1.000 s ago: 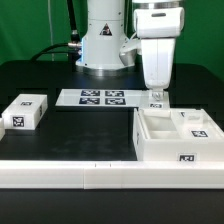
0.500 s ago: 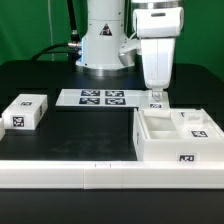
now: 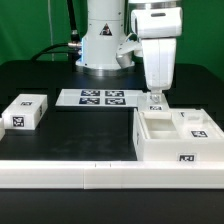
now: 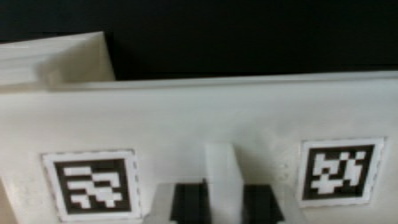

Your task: Assemble cabinet

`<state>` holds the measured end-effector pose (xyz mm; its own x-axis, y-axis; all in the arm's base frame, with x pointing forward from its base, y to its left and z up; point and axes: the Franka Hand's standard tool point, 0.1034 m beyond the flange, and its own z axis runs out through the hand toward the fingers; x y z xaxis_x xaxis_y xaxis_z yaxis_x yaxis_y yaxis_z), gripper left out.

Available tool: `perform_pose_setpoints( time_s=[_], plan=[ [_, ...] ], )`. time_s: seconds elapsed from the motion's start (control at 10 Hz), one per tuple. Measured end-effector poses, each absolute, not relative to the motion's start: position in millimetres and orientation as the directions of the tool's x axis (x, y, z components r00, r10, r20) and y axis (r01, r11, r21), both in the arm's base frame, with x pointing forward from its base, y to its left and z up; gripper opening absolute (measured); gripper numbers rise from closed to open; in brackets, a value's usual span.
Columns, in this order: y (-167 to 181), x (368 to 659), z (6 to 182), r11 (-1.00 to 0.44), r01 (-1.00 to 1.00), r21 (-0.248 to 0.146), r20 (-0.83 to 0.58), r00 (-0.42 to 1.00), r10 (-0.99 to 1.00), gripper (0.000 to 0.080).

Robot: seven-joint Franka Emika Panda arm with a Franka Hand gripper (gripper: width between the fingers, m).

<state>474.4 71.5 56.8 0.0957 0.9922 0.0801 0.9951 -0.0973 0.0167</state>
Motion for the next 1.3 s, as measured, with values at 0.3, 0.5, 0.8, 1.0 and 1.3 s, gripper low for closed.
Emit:
perform_pose_setpoints(
  time_s=[0.3, 0.5, 0.8, 1.0, 1.3],
  plan=[
    [71.6, 474.4, 56.8, -0.099, 0.995, 0.017, 0.081, 0.097, 0.992, 0.007],
    [68.1, 476.3, 57.5, -0.083, 0.996, 0.018, 0.078, 0.081, 0.994, 0.007],
    [61.9, 491.7, 58.5, -0.064, 0.998, 0.002, 0.072, 0.063, 0.995, 0.007],
    [61.9, 494.2, 58.5, -0.062, 0.998, -0.005, 0.071, 0.062, 0.996, 0.007],
    [61.6, 494.6, 58.5, -0.062, 0.998, -0.004, 0.071, 0.062, 0.996, 0.007]
  ],
)
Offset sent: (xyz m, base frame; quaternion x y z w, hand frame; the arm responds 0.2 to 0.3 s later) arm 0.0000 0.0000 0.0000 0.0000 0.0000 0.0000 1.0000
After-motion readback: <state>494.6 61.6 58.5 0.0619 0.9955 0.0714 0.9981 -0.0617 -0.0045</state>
